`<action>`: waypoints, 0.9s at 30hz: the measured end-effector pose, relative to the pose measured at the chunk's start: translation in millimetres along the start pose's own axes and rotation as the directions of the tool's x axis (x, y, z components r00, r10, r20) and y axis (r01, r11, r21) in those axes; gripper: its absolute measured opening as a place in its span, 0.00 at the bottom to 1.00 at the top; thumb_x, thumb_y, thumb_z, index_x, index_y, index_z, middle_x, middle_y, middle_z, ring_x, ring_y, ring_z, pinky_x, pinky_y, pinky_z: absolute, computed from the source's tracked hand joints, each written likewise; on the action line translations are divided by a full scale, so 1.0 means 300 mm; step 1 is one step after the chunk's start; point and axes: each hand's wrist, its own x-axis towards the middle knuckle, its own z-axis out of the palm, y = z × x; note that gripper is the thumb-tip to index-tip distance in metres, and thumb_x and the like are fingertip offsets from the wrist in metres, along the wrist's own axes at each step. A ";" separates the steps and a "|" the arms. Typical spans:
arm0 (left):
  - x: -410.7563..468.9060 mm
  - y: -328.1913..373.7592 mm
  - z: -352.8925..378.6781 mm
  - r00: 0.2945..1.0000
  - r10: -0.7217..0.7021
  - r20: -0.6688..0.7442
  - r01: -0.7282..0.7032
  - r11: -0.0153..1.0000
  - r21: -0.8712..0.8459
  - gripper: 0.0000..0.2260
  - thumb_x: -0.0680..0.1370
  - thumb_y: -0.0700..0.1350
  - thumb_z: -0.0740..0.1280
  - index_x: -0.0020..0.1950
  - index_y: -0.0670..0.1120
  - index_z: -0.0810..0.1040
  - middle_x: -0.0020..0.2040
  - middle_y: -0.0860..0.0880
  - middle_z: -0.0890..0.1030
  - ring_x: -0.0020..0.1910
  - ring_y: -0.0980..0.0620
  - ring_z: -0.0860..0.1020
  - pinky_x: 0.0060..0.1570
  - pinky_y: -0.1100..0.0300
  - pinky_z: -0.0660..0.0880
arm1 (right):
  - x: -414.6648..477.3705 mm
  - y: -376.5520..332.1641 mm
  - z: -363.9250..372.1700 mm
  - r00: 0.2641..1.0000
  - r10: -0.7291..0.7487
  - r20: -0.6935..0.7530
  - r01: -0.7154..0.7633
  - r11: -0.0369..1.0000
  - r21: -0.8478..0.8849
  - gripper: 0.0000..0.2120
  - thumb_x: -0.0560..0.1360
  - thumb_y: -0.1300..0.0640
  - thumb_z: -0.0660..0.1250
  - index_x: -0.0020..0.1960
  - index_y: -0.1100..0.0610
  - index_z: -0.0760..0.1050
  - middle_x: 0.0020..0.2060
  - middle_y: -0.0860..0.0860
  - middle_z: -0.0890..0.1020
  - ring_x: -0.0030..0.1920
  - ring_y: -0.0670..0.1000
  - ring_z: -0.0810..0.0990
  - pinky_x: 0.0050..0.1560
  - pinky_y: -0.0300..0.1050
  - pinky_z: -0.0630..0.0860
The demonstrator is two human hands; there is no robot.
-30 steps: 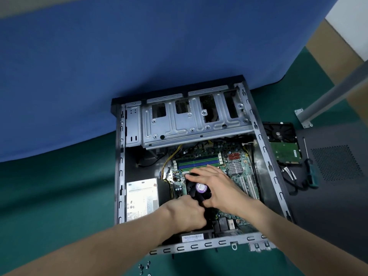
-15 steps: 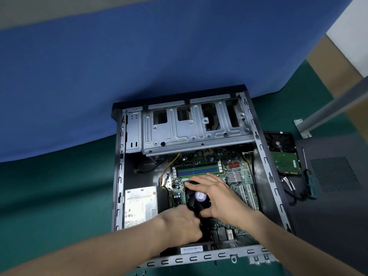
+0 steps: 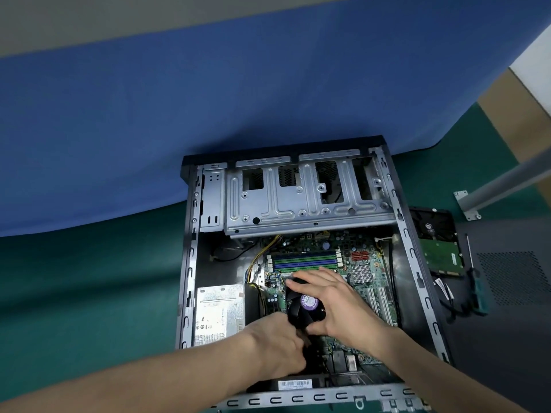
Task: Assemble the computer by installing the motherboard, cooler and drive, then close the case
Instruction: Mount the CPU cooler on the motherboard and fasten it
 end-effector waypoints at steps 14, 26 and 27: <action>-0.013 -0.133 -0.035 0.921 -0.359 -0.155 0.271 0.871 -0.410 0.09 0.75 0.41 0.62 0.52 0.44 0.79 0.48 0.40 0.79 0.48 0.38 0.78 0.42 0.53 0.71 | -0.005 -0.006 -0.003 0.998 -0.057 -0.015 0.057 0.998 -0.012 0.30 0.77 0.64 0.64 0.75 0.47 0.60 0.74 0.38 0.54 0.73 0.34 0.45 0.75 0.38 0.37; -0.085 -0.220 0.024 0.742 -0.603 -0.295 0.461 0.777 -0.428 0.12 0.76 0.45 0.59 0.56 0.51 0.77 0.50 0.46 0.80 0.49 0.43 0.78 0.42 0.55 0.71 | -0.088 -0.099 -0.063 0.990 0.116 -0.077 -0.112 0.992 0.054 0.06 0.77 0.59 0.67 0.51 0.53 0.81 0.30 0.45 0.77 0.33 0.44 0.74 0.46 0.38 0.72; -0.088 -0.203 0.028 0.750 -0.591 -0.297 0.442 0.782 -0.440 0.12 0.75 0.46 0.60 0.55 0.50 0.77 0.51 0.47 0.80 0.50 0.43 0.78 0.43 0.55 0.72 | -0.090 -0.105 -0.063 0.985 0.159 0.061 -0.161 0.986 0.035 0.07 0.77 0.58 0.66 0.52 0.52 0.81 0.24 0.44 0.76 0.28 0.42 0.72 0.44 0.37 0.73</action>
